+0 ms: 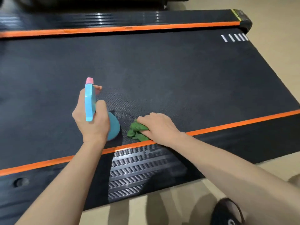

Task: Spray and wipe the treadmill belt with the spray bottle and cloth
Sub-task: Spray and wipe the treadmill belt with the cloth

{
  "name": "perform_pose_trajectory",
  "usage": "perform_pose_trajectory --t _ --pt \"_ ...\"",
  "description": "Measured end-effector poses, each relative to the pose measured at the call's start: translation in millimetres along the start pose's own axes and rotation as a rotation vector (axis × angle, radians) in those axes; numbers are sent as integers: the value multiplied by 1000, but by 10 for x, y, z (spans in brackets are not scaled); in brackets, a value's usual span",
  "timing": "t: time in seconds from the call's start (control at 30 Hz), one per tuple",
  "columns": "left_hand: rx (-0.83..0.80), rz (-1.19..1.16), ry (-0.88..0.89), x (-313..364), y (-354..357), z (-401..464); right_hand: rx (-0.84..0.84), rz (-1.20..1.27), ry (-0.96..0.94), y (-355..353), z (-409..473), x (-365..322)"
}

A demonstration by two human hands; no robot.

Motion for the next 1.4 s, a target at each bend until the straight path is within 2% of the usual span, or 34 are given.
perform_pose_trajectory --t 0.07,0.2,0.27,0.3,0.37,0.47,0.5,0.57,0.63,0.7,0.77,0.87,0.97,1.07,1.13,1.23,1.33,1.4 --pt "44 13 2 -7 27 -14 27 -88 103 -180 -84 645" --pt "70 51 -35 92 98 -86 205 -151 647 -574 -606 2277" --pt "33 41 -49 277 235 -181 320 -58 807 -575 -712 2486" --pt "16 20 -50 391 348 -234 334 -48 797 -529 -664 2373" --pt "-7 -44 -51 613 643 -340 258 21 586 -359 -487 1945" --pt "-34 -87 -70 808 1117 -463 -69 38 101 -225 -479 1194" --pt "-46 -77 -81 832 1253 -528 -86 38 0 -244 -535 1197" --pt "-72 -50 -101 834 1460 -691 -65 43 -60 -398 -661 1555" --pt "-74 7 -124 823 1574 -848 -60 5 -1 -468 -839 2113" --pt "-42 37 -132 791 1620 -928 -29 3 143 -600 -1034 2674" --pt "0 58 -138 784 1639 -944 41 47 258 -707 -1202 2859" --pt "11 93 -130 903 1694 -927 78 91 289 -656 -1182 2415" --pt "16 122 -80 939 1767 -885 -25 113 55 -458 -1067 1724" --pt "31 80 -56 816 1725 -862 -75 130 -11 -453 -1063 1933" --pt "19 87 -31 724 1660 -896 -80 56 73 -510 -1225 2409" --pt "-35 71 -70 717 1607 -921 39 53 352 -671 -1546 2928" --pt "-54 58 -71 728 1610 -910 195 22 503 -652 -1527 2632" --pt "-53 51 -56 708 1603 -904 191 75 444 -485 -1263 2140"
Point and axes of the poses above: each hand's wrist, its own z-axis towards the middle knuckle, its own y-axis out of the palm, x = y × z, the point moved 2 cm from there along z, towards the middle knuckle, and after that the axes turned 1 degree about x, right-handed, at the moved point
